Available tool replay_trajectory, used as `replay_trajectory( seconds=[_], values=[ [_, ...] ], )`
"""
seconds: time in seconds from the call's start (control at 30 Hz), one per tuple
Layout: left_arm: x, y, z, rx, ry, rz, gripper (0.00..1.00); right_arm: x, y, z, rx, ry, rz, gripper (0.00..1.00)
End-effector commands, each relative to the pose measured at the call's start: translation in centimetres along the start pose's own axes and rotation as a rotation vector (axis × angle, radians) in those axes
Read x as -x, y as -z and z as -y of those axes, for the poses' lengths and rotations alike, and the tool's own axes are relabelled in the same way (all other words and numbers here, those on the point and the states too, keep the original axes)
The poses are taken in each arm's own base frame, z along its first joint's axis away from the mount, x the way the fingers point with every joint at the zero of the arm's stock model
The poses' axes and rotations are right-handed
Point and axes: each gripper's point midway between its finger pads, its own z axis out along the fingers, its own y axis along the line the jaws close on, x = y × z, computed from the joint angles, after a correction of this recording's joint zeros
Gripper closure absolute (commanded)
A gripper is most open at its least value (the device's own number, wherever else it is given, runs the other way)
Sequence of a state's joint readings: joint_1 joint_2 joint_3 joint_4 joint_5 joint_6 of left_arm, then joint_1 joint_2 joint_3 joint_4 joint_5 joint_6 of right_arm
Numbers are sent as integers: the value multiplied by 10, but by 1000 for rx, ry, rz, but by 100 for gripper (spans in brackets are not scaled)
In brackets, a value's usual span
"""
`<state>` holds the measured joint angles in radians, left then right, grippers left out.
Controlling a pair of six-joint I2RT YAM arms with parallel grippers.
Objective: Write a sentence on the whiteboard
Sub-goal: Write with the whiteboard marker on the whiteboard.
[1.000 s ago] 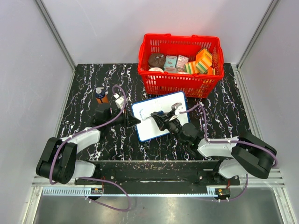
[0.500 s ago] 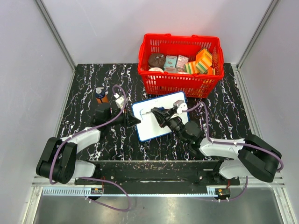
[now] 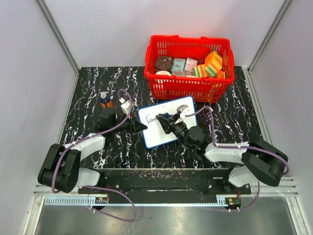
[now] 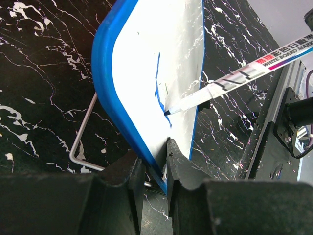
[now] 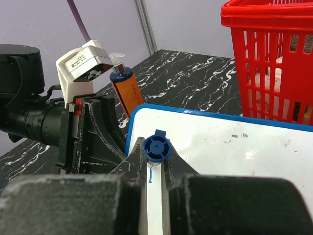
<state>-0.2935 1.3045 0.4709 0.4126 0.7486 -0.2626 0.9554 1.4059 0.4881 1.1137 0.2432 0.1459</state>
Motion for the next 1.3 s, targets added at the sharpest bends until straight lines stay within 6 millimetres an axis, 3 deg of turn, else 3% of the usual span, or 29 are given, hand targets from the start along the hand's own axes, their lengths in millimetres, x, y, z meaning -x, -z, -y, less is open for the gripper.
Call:
replay_trajectory(
  seconds=[0.0,0.9,1.1,1.27],
  values=[
    [9,-2,-24,89,-137,23,100,19,-11,-5,0,-9,63,100],
    [9,-1,-23,92,-138,25,100,17,-4,34,-162,4,48,100],
    [9,-1,-24,93,-136,23,100,21,-3,33,-147,5,53,100],
    [9,-1,-24,94,-140,24,100,33,1,17,-65,-25,81,100]
  ],
)
